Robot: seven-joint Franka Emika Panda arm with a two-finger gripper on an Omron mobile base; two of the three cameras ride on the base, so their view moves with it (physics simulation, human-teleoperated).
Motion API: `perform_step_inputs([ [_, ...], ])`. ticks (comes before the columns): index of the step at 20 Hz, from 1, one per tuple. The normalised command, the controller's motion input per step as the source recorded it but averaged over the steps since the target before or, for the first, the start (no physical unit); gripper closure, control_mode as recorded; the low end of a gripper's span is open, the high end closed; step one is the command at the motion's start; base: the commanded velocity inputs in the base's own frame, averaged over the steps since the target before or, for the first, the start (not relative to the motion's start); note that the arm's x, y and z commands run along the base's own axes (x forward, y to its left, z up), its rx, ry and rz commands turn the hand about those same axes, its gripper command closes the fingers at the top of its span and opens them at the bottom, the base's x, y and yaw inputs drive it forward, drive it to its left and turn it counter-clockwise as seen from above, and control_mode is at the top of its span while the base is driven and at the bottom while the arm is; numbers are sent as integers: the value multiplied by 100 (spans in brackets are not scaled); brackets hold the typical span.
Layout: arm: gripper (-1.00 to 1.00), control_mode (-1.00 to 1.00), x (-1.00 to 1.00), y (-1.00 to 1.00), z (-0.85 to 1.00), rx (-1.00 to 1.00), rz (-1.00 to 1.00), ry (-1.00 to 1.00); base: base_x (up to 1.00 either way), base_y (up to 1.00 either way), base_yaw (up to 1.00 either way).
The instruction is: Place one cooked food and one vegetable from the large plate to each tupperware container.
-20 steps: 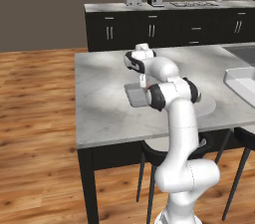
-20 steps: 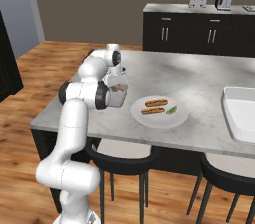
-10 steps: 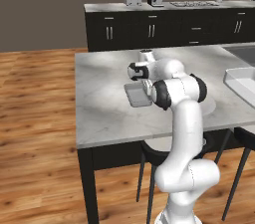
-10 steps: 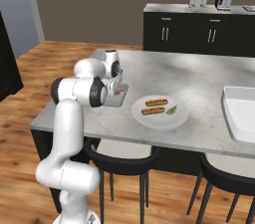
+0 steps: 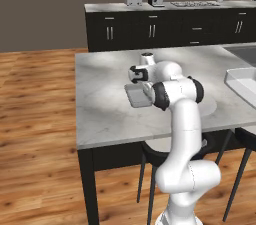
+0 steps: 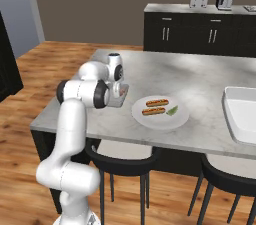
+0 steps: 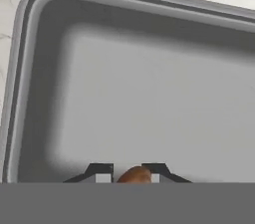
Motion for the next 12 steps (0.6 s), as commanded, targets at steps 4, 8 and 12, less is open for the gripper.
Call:
perform_step_inputs([
  [4, 100, -100, 21, 6, -2, 0, 20, 9, 0, 0, 0],
  [8, 100, -100, 4, 0, 0, 0, 15, 0, 0, 0, 0],
  [12, 100, -100, -7, 1, 0, 0, 10, 0, 0, 0, 0],
])
